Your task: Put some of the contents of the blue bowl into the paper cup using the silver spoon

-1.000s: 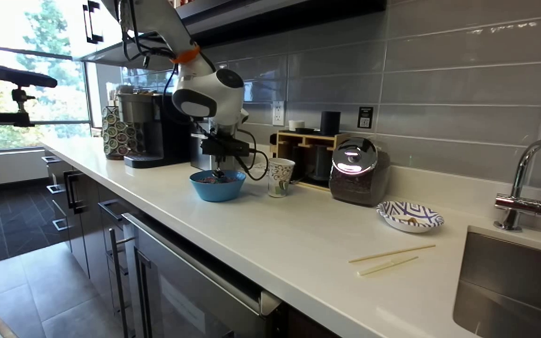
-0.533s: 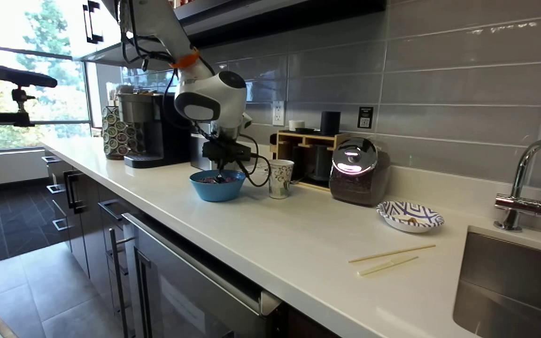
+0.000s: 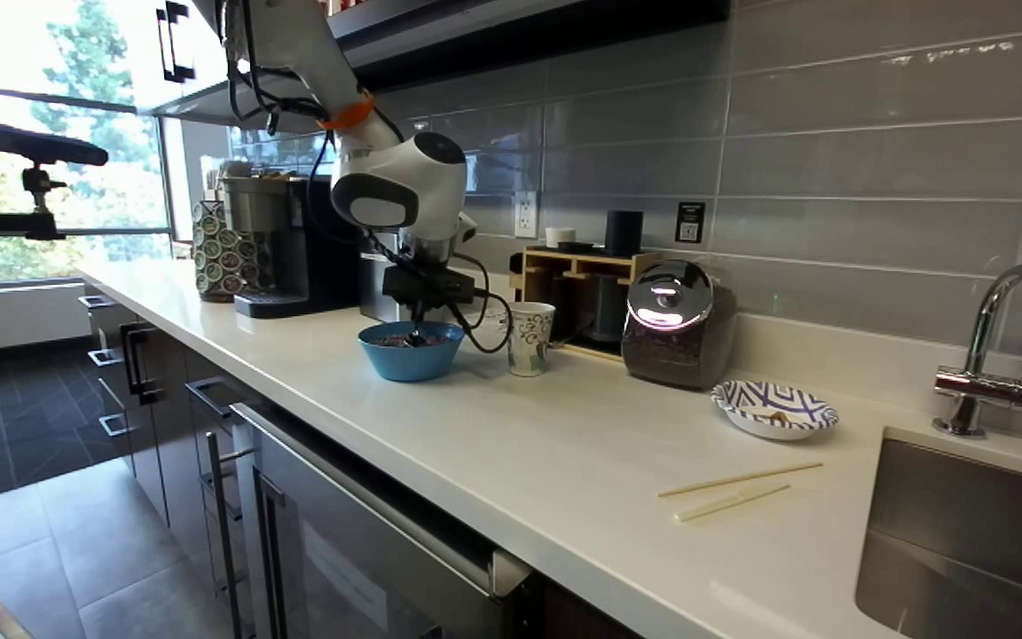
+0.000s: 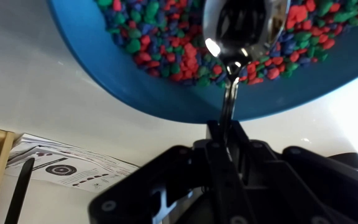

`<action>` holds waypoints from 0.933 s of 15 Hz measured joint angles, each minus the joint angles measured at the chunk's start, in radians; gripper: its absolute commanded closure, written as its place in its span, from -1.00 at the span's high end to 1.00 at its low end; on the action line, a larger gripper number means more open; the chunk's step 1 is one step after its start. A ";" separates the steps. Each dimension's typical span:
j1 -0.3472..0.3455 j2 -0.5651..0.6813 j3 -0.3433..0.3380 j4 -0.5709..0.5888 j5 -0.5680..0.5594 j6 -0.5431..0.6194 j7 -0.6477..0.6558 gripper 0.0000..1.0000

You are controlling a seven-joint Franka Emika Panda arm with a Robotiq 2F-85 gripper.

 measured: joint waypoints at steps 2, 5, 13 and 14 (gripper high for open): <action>0.000 0.000 0.000 0.000 -0.004 0.000 0.001 -0.27; 0.000 -0.003 0.000 0.000 -0.012 0.000 0.002 -0.15; -0.002 -0.028 0.001 0.000 -0.085 0.000 0.038 0.54; -0.005 -0.039 0.002 -0.001 -0.136 -0.004 0.079 0.72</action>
